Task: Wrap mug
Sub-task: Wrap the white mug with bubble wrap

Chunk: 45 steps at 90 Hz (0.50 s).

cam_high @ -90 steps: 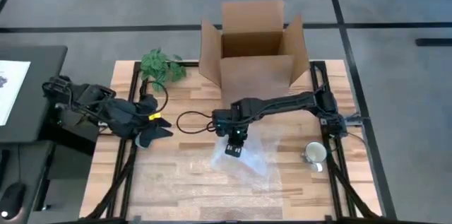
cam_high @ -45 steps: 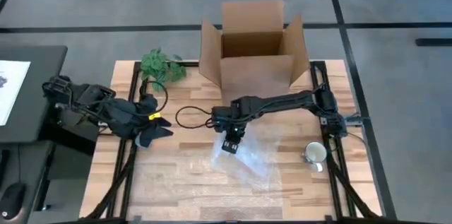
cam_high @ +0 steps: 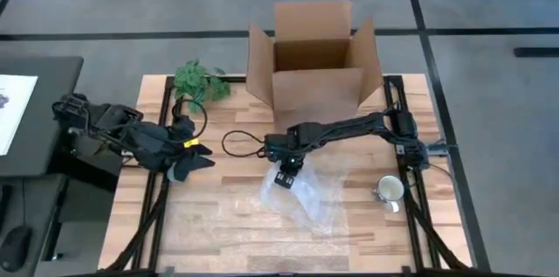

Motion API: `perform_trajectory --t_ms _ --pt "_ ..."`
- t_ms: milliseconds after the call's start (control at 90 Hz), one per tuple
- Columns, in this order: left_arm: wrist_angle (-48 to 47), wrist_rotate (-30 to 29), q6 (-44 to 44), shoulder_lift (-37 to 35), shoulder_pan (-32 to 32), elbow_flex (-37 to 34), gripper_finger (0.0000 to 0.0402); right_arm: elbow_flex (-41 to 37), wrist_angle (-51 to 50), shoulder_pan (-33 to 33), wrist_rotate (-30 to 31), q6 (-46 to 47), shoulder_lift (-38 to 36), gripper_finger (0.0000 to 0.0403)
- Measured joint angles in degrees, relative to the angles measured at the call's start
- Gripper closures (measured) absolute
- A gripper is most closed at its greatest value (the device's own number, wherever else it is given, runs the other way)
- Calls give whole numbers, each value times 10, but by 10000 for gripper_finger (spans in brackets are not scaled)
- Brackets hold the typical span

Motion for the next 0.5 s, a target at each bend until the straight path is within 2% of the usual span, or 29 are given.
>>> perform_trajectory --t_ms 500 --pt "0 0 0 0 0 0 176 192 -208 -6 0 -31 0 403"
